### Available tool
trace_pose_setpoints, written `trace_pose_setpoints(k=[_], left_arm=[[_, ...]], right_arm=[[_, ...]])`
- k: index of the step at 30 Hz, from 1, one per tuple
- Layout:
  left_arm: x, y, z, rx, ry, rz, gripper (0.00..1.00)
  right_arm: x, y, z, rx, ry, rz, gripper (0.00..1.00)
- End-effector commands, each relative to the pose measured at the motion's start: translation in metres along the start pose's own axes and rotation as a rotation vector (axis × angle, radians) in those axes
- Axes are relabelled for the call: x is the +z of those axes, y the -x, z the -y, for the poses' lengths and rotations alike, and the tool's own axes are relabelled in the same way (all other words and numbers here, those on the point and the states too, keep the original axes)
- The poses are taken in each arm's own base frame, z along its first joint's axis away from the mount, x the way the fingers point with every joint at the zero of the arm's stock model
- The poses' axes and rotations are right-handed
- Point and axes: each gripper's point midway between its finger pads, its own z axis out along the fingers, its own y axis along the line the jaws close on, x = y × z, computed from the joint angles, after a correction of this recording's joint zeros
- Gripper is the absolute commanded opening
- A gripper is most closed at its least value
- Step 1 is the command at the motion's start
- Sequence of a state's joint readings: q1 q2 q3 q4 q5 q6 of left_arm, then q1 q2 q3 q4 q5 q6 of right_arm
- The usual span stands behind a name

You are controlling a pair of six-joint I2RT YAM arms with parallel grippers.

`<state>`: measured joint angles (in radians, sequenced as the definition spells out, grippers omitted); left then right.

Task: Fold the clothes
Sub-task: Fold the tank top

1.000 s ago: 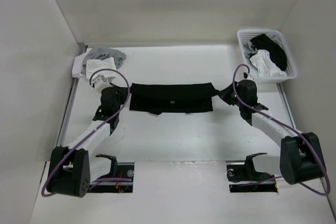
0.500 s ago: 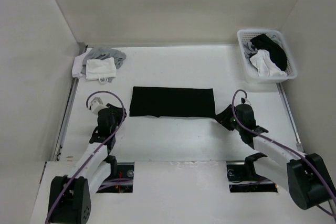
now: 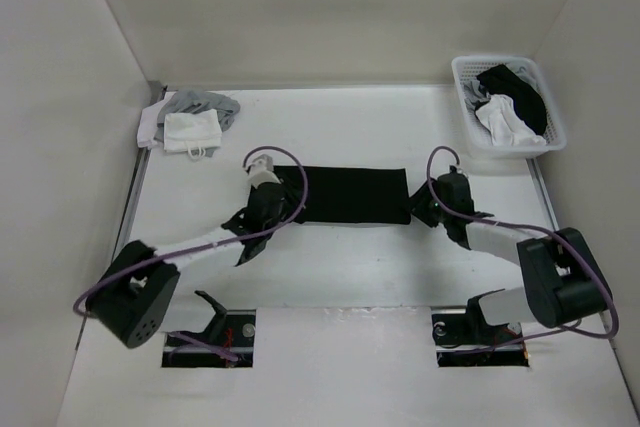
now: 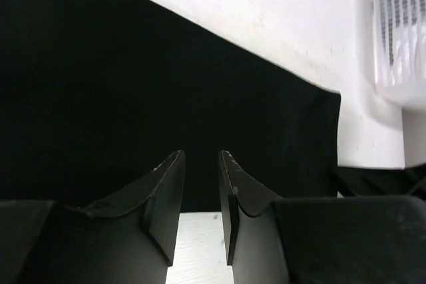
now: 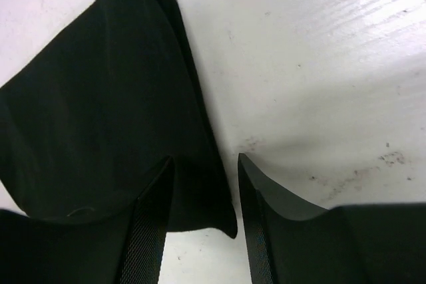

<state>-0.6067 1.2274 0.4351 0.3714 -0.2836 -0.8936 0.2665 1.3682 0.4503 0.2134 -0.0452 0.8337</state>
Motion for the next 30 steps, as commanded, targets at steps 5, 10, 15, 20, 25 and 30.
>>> trace_pose_setpoints(k=[5, 10, 15, 20, 25, 30], left_arm=[[0.021, -0.028, 0.07, 0.104, -0.155, -0.011, 0.25], [0.015, -0.028, 0.063, 0.124, -0.155, -0.01, 0.25], [0.008, -0.033, 0.064, 0.136, -0.175, -0.015, 0.25], [0.0, -0.05, 0.07, 0.145, -0.199, -0.049, 0.25], [-0.014, -0.059, 0.082, 0.153, -0.239, -0.062, 0.25], [-0.026, -0.05, 0.082, 0.136, -0.259, -0.038, 0.25]], right_arm=[[0.013, 0.001, -0.025, 0.033, 0.087, -0.041, 0.46], [0.019, 0.005, -0.03, 0.094, 0.103, -0.016, 0.22], [0.009, 0.019, -0.032, 0.118, 0.138, 0.082, 0.02], [-0.03, 0.034, -0.014, 0.136, 0.138, 0.199, 0.0], [-0.077, 0.048, -0.013, 0.061, 0.105, 0.294, 0.0], [-0.111, 0.062, -0.056, -0.091, 0.122, 0.317, 0.0]])
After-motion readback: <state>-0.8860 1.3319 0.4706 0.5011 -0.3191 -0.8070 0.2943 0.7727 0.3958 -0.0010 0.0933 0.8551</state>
